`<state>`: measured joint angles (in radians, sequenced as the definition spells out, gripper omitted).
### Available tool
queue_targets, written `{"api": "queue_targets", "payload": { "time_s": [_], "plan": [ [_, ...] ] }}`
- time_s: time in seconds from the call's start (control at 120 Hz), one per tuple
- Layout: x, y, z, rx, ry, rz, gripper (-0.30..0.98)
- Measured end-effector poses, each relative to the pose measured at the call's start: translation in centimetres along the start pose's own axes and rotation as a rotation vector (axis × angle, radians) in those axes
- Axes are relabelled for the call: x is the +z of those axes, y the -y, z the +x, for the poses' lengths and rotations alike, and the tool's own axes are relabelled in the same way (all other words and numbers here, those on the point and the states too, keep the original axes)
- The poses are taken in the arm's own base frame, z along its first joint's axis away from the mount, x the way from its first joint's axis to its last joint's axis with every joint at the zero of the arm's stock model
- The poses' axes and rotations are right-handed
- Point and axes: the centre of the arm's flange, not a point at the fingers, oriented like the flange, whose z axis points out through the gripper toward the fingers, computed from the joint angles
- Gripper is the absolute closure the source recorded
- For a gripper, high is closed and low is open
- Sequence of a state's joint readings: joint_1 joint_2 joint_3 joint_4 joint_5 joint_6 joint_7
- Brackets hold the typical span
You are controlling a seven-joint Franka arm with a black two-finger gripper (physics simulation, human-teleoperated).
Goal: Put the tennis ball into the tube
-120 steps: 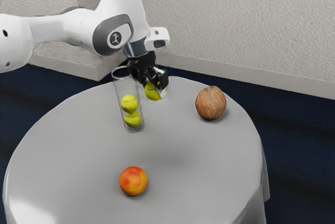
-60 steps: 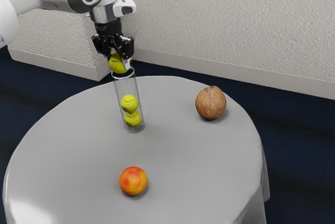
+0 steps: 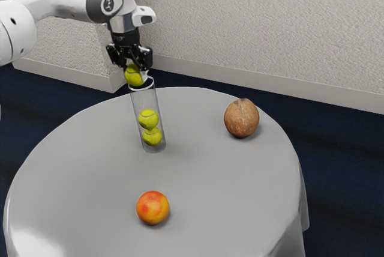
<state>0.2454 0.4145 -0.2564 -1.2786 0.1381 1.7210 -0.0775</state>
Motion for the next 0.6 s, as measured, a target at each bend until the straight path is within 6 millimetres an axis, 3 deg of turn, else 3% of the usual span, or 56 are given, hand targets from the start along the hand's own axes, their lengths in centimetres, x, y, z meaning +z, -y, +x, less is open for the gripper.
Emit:
{"api": "queue_targets", "payload": {
  "time_s": [0.35, 0.6],
  "plan": [
    [1.3, 0.1, 1.2, -0.014, -0.037, -0.001, 0.36],
    [1.1, 0.2, 1.2, -0.021, -0.045, -0.006, 0.12]
  ]
}}
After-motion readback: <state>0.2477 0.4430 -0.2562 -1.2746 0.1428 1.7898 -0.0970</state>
